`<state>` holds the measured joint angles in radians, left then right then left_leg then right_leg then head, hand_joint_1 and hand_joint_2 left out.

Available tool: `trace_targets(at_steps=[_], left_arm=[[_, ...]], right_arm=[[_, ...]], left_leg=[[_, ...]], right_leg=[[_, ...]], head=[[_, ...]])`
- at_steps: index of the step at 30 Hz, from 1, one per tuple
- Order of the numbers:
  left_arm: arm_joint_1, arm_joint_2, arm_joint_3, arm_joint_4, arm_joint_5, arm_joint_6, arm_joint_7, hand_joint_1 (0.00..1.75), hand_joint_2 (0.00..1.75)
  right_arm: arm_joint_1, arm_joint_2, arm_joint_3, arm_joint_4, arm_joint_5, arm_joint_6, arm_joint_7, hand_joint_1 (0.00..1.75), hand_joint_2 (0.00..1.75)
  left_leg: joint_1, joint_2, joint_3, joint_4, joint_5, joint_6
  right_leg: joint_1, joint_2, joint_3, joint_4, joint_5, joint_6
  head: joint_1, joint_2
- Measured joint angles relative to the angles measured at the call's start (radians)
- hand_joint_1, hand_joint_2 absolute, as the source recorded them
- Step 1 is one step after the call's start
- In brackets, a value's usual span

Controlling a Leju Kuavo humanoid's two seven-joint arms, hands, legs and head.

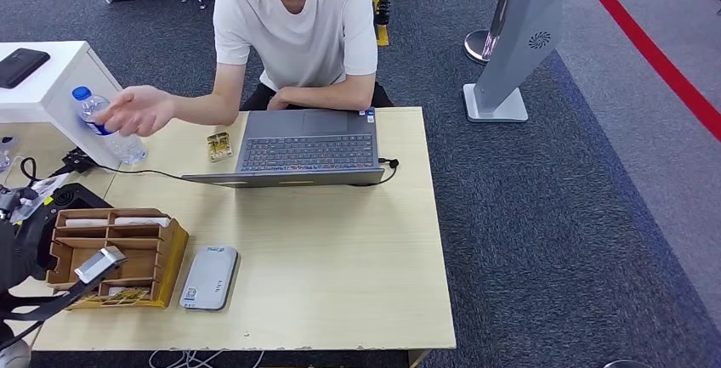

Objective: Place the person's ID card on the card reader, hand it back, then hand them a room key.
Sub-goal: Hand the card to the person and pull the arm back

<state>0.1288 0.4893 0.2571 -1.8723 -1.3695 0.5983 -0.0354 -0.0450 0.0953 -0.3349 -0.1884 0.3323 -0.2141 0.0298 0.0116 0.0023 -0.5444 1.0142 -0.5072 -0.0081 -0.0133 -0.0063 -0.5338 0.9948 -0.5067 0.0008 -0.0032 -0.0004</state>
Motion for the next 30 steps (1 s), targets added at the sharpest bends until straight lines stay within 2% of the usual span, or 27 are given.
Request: trace_targets(at_steps=[5,9,12,17,22,30], left_arm=[[-0.031,0.030,0.056,0.019,0.007,-0.031,-0.010,1.75,1.75],[-0.045,0.038,0.069,0.034,-0.005,-0.045,-0.009,1.75,1.75],[-0.083,0.061,0.070,0.090,-0.053,-0.084,0.000,1.75,1.75],[-0.237,0.116,0.052,0.313,-0.139,-0.094,0.028,1.75,1.75],[-0.392,0.140,-0.013,0.535,-0.191,-0.092,0.073,1.75,1.75],[-0.538,0.149,-0.132,0.757,-0.198,-0.069,0.131,1.75,1.75]], right_arm=[[0.000,0.000,0.000,0.000,0.005,0.000,0.000,0.00,1.75],[0.000,0.000,0.000,0.000,0.008,0.001,0.000,0.00,1.75],[-0.001,0.000,0.000,0.000,0.019,0.006,0.000,0.00,1.75],[-0.004,0.000,0.000,0.000,0.037,0.010,0.001,0.00,1.75],[-0.007,0.000,0.000,0.000,0.046,0.011,0.010,0.00,1.75],[-0.007,0.000,0.000,0.000,0.055,0.017,0.026,0.00,1.75]], left_leg=[[0.000,0.000,0.000,0.000,0.000,0.000],[0.000,0.000,0.000,0.000,0.000,0.000],[0.000,0.000,-0.001,0.001,0.000,0.000],[0.000,0.000,0.000,0.001,0.001,-0.001],[0.001,0.001,0.000,0.001,0.001,-0.001],[0.000,0.001,0.004,0.002,0.001,-0.001]], right_leg=[[0.000,0.000,0.000,0.000,0.000,0.000],[0.000,0.000,0.000,0.000,0.000,0.000],[0.000,0.000,0.000,0.000,0.000,0.000],[0.000,0.000,-0.001,0.000,0.001,-0.001],[0.001,0.001,-0.001,0.001,0.001,-0.001],[0.000,0.002,-0.003,0.001,0.002,-0.001]], head=[[0.000,0.000],[0.000,0.000],[0.000,0.000],[0.000,0.000],[0.000,0.000],[0.000,0.000]])
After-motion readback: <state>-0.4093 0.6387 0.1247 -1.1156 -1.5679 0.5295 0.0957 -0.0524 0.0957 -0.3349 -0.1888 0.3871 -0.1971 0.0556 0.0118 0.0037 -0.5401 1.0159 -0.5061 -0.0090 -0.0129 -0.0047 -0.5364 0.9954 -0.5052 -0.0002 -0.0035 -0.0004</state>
